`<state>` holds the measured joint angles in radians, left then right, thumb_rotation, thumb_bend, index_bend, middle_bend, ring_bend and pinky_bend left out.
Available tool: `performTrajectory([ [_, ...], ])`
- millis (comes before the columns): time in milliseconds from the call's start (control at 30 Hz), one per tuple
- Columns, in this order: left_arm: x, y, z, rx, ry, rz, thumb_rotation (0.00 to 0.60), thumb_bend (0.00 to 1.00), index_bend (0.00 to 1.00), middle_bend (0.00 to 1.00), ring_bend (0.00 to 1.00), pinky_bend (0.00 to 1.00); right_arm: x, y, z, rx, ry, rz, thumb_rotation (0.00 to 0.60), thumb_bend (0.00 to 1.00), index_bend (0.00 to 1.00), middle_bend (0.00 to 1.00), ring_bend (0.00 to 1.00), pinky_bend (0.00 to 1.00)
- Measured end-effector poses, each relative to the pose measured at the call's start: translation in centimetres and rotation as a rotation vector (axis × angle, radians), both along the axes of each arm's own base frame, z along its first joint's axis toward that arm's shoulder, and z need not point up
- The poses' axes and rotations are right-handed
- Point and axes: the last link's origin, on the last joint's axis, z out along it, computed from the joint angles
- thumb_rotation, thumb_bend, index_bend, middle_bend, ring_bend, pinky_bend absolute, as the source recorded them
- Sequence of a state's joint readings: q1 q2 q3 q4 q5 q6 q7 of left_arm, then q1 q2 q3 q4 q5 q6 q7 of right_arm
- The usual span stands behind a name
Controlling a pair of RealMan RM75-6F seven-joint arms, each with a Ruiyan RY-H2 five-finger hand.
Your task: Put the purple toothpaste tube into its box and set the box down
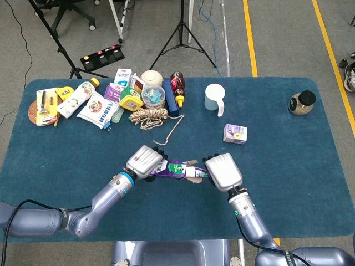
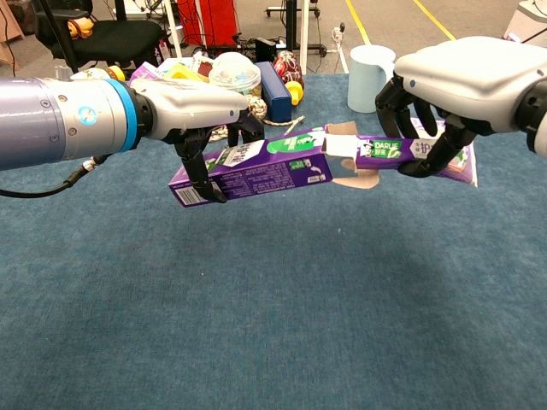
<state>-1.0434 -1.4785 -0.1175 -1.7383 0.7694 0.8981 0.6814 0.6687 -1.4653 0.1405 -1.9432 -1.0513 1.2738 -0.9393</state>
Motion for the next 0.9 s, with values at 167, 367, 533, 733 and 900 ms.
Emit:
performTrajectory([
  [167, 0.1, 0.1, -0.1, 0.011, 0.030, 0.004, 0.600, 0.23, 0.42, 0.34, 0.27, 0.51, 0.1, 0.3, -0.3, -0.015, 0.077, 0.018, 0.600, 0.48, 0.62, 0.62, 0.60, 0.71],
  [367, 0.6, 0.0, -0.4, 0.015, 0.041, 0.001, 0.600, 0.23, 0.42, 0.34, 0.27, 0.51, 0.3, 0.8, -1.0, -0.020, 0.163, 0.040, 0.600, 0.48, 0.63, 0.62, 0.60, 0.71],
  [533, 0.8, 0.0, -0.7, 0.014, 0.045, 0.010, 0.600, 0.23, 0.42, 0.34, 0.27, 0.51, 0.8, 1.1, -1.5, -0.027, 0.209, 0.058, 0.600, 0.48, 0.62, 0.62, 0.60, 0.71],
  [733, 1.1, -0.3, -1.0, 0.004, 0.044, 0.016, 0.600, 0.23, 0.42, 0.34, 0.27, 0.51, 1.2, 1.5, -2.1, -0.035, 0.261, 0.079, 0.600, 0.48, 0.62, 0.62, 0.60, 0.71],
  [900, 1.3, -0.4, -1.2, -0.010, 0.030, 0.030, 0.600, 0.23, 0.42, 0.34, 0.27, 0.51, 1.4, 1.7, -2.6, -0.032, 0.275, 0.083, 0.600, 0.48, 0.62, 0.62, 0.60, 0.71],
])
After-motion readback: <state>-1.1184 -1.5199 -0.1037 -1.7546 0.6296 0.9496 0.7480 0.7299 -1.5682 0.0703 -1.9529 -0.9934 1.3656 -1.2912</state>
